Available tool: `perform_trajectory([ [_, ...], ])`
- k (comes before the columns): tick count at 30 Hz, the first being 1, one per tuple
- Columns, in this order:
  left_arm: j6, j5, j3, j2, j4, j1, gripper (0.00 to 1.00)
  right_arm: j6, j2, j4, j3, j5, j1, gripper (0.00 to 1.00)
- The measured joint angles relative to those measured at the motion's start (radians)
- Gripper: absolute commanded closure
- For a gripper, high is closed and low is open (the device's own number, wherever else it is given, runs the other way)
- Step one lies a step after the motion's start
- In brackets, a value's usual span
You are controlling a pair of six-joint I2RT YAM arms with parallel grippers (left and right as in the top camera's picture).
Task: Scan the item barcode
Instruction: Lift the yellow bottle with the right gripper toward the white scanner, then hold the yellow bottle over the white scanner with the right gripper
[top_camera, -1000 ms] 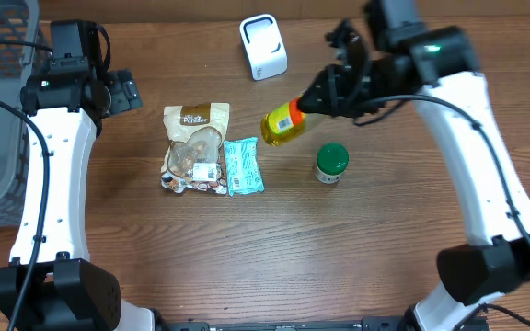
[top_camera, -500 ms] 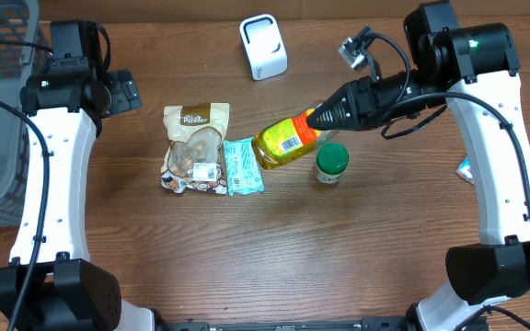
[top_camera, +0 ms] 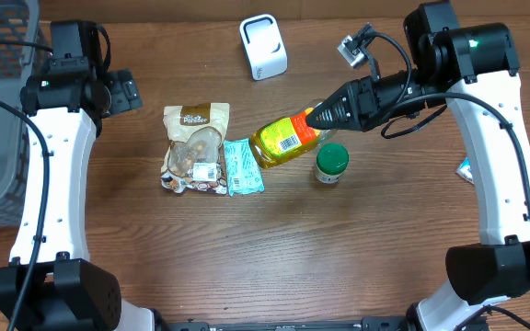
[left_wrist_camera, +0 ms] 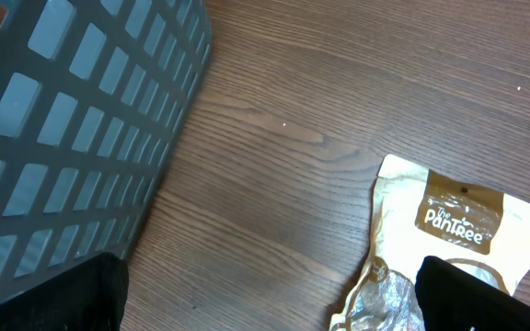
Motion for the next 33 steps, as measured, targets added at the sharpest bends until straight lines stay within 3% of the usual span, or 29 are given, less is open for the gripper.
perform_trajectory([
  [7, 0.000, 0.000, 0.000, 0.000, 0.000, 0.000, 0.00, 0.000, 0.000, 0.000, 0.000, -0.001, 0.000, 0.77],
  [14, 0.000, 0.000, 0.000, 0.000, 0.000, 0.000, 0.00, -0.001, 0.000, 0.015, 0.000, 0.005, 0.021, 0.85],
  [20, 0.000, 0.000, 0.000, 0.000, 0.000, 0.000, 0.00, 0.037, 0.000, 0.091, -0.002, 0.100, 0.093, 0.85],
  [24, 0.000, 0.000, 0.000, 0.000, 0.000, 0.000, 0.01, 0.151, 0.000, 0.190, -0.012, 0.274, 0.171, 0.85],
  [29, 0.000, 0.000, 0.000, 0.000, 0.000, 0.000, 0.00, 0.393, 0.000, 0.310, -0.018, 0.686, 0.285, 0.84],
  [33, 0.000, 0.000, 0.000, 0.000, 0.000, 0.000, 0.00, 0.492, 0.000, 0.405, -0.019, 0.956, 0.356, 0.84],
])
